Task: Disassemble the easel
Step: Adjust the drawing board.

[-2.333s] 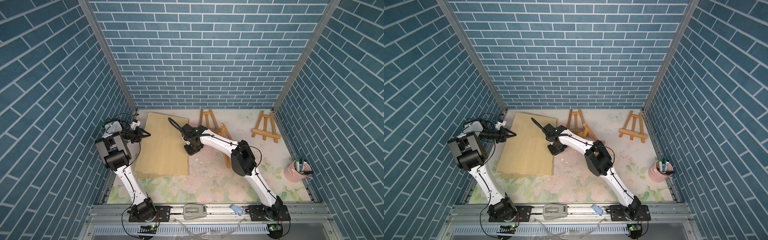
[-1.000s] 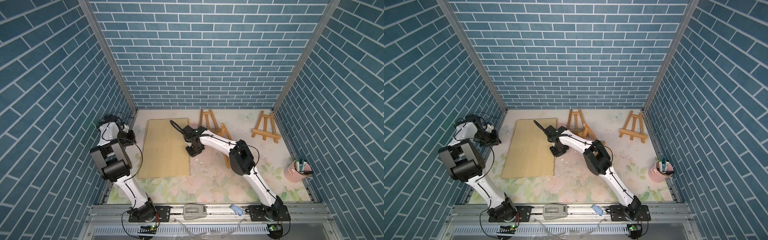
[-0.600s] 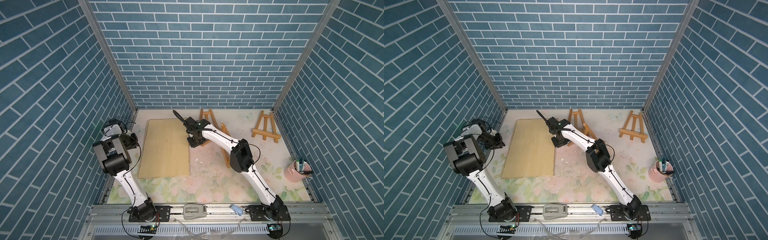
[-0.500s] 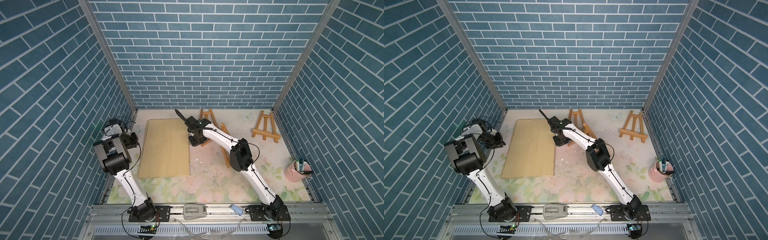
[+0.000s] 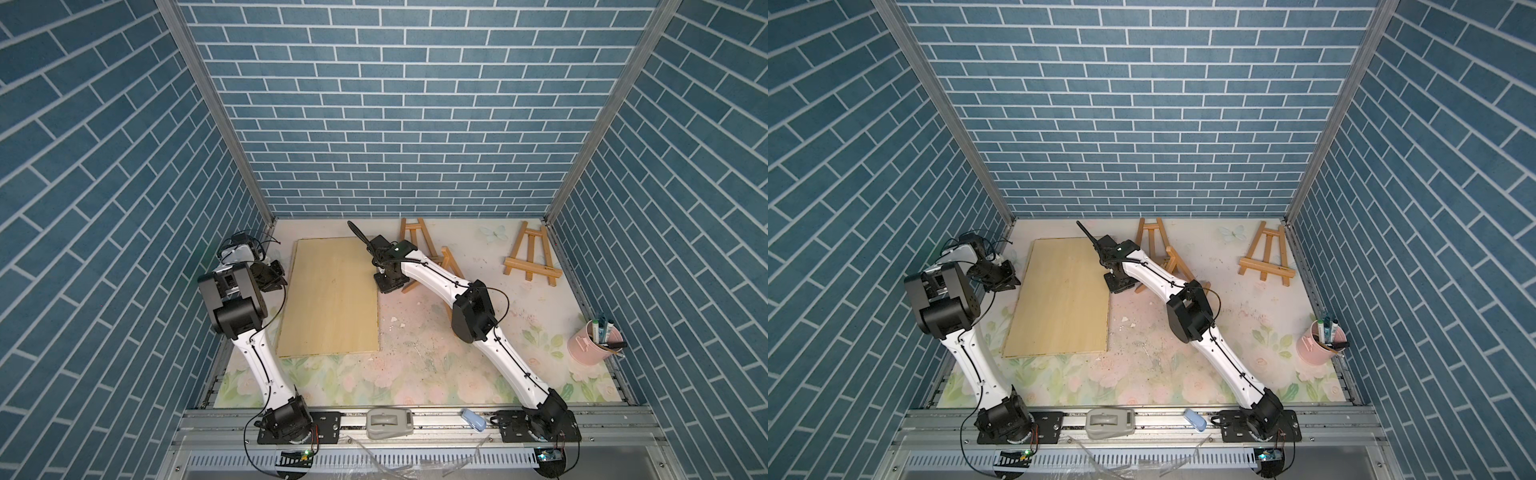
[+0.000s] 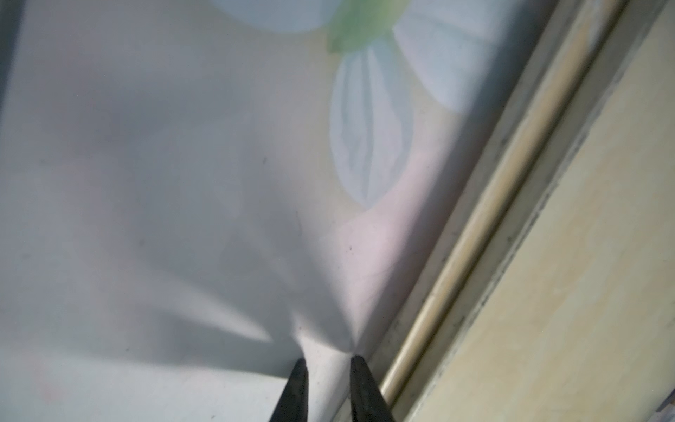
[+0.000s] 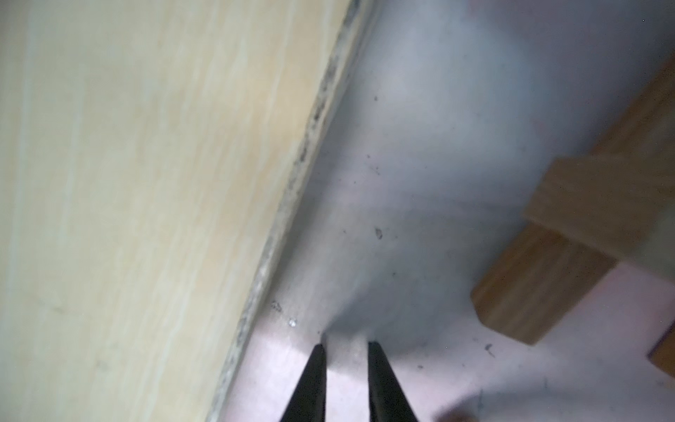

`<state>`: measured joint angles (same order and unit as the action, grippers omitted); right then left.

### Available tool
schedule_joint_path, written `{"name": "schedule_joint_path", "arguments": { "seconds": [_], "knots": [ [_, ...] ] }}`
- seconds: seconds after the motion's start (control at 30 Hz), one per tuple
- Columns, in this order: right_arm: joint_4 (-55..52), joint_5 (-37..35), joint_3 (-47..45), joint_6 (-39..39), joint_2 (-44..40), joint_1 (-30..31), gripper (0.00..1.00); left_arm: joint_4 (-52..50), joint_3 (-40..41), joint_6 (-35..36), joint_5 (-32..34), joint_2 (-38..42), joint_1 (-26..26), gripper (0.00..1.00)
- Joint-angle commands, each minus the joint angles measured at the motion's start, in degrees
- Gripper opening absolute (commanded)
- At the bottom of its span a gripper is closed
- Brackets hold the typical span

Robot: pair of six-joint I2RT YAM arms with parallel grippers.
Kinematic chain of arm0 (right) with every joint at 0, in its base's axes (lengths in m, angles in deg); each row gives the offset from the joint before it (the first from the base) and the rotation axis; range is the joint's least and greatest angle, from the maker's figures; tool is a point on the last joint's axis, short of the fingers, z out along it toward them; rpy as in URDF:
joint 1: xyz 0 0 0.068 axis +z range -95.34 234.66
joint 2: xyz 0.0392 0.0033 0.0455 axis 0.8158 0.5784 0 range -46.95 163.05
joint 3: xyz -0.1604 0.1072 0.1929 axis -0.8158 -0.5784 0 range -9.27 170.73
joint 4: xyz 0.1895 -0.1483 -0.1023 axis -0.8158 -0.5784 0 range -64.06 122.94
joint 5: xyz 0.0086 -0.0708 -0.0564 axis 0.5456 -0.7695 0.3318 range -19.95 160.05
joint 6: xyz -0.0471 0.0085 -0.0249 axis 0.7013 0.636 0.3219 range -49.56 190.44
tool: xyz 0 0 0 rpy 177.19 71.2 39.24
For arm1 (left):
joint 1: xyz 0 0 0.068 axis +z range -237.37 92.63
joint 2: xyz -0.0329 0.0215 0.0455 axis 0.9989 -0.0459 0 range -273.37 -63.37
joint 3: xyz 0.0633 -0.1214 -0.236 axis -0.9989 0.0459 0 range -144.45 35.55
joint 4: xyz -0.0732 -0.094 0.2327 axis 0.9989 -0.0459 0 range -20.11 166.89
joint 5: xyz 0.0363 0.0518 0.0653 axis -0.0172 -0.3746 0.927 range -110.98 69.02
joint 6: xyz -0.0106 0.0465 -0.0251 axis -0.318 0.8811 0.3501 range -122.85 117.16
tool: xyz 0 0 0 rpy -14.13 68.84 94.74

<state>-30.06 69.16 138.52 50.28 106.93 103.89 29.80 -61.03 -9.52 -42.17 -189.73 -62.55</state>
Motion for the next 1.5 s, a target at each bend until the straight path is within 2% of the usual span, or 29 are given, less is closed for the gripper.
{"name": "schedule_joint_path", "arguments": {
  "seconds": [0.0,0.5,1.47],
  "knots": [
    [-1.15,0.36,1.10,-1.89,1.55,0.21,0.22,-1.49,-1.30,-0.02,1.24,-2.47,-0.28,0.23],
    [0.17,2.72,1.65,-2.07,0.78,0.32,0.21,-2.65,-5.24,-0.44,-0.07,-5.97,-2.71,0.24],
    [3.90,5.36,7.26,-3.22,4.45,0.77,0.18,-3.89,-5.11,0.00,-2.08,-5.11,-3.69,0.24]
  ]
}}
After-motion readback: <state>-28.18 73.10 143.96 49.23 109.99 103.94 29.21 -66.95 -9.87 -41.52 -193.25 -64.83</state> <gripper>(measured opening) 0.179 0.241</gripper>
